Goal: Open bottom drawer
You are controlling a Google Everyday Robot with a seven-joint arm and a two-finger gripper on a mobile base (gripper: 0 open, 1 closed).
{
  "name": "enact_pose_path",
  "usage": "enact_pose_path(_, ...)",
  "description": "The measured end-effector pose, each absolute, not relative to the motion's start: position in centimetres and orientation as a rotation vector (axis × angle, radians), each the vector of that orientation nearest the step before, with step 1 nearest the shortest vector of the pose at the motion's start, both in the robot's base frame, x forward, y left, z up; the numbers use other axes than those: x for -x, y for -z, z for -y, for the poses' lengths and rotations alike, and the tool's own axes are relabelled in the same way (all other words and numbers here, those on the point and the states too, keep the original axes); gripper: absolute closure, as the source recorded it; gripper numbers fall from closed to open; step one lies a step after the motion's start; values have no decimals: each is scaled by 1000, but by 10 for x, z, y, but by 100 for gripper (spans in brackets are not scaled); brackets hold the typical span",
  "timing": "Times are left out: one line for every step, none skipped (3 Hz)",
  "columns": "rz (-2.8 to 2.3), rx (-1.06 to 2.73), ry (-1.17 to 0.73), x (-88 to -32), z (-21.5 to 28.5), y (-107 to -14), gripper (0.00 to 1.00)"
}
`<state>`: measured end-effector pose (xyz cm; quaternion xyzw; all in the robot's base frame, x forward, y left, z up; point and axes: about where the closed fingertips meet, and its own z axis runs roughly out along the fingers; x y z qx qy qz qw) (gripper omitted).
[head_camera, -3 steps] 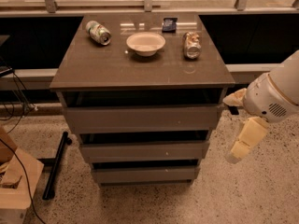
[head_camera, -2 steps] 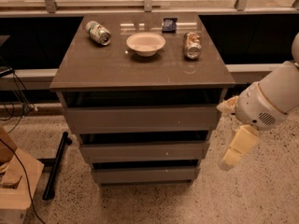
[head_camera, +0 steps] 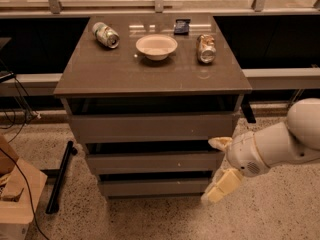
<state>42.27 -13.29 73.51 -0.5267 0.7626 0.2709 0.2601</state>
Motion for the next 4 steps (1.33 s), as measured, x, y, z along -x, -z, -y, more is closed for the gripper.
enact_pose_path(-1981, 1283, -798, -442, 114, -694, 0)
enact_pose_path(-1959, 1194, -838, -462, 116, -652, 0)
enact_pose_path(-1963, 1185, -859, -462, 115, -643, 0)
enact_pose_path(-1983, 1262, -773, -466, 108, -623, 0)
